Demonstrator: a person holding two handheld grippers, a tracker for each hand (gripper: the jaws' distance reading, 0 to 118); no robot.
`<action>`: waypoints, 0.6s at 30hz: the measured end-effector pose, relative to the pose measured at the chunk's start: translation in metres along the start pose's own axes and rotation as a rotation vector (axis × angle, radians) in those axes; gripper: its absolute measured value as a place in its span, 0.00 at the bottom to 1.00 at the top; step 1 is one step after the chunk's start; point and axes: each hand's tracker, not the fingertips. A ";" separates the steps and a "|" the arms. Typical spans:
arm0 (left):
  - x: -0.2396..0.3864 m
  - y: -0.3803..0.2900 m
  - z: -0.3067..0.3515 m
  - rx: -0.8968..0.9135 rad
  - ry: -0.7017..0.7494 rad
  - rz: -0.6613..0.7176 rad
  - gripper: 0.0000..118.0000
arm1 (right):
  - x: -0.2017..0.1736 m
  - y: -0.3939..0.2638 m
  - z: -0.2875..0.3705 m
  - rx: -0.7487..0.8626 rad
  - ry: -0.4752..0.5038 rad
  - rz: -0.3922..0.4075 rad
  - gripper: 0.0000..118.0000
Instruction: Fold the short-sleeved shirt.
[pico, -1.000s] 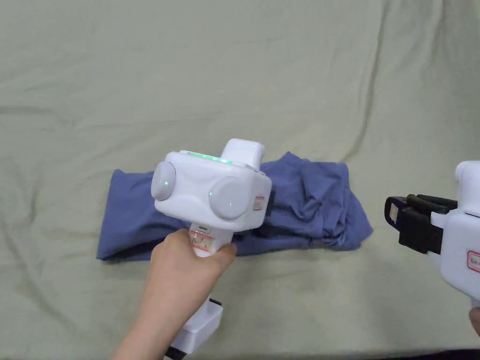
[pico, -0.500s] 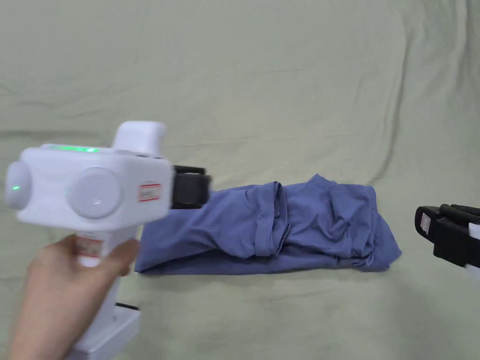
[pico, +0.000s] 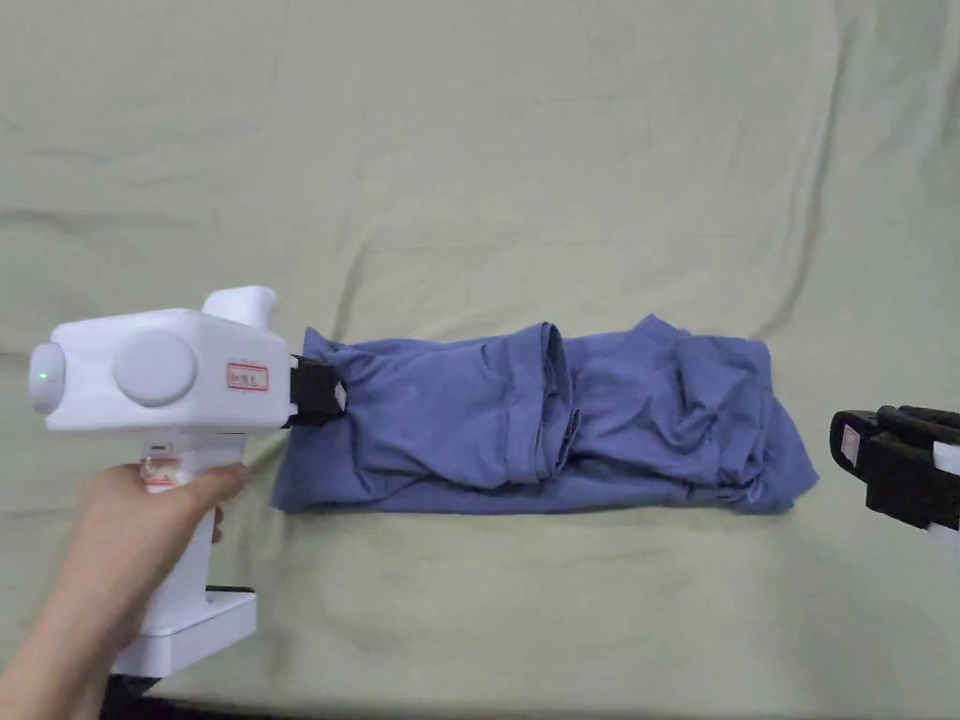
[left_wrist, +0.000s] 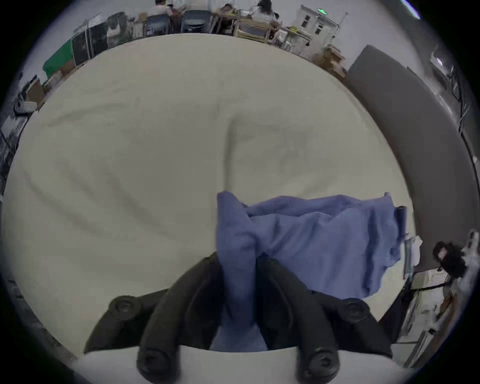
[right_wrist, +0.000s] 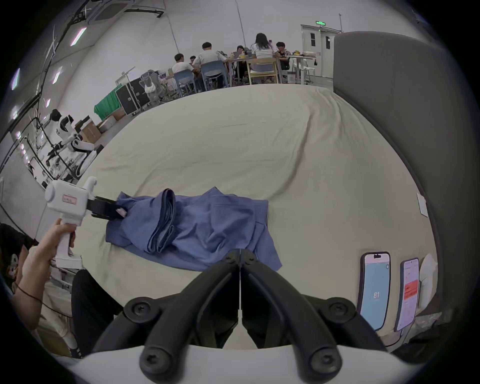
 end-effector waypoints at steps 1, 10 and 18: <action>-0.010 0.004 0.011 0.005 -0.026 0.021 0.17 | -0.001 0.000 -0.001 -0.002 -0.006 0.002 0.03; -0.047 0.020 0.096 0.120 0.289 0.002 0.15 | -0.005 0.004 0.000 0.021 0.016 0.006 0.03; 0.020 0.022 0.100 0.116 0.142 0.003 0.15 | 0.000 0.003 -0.005 0.040 0.062 -0.034 0.03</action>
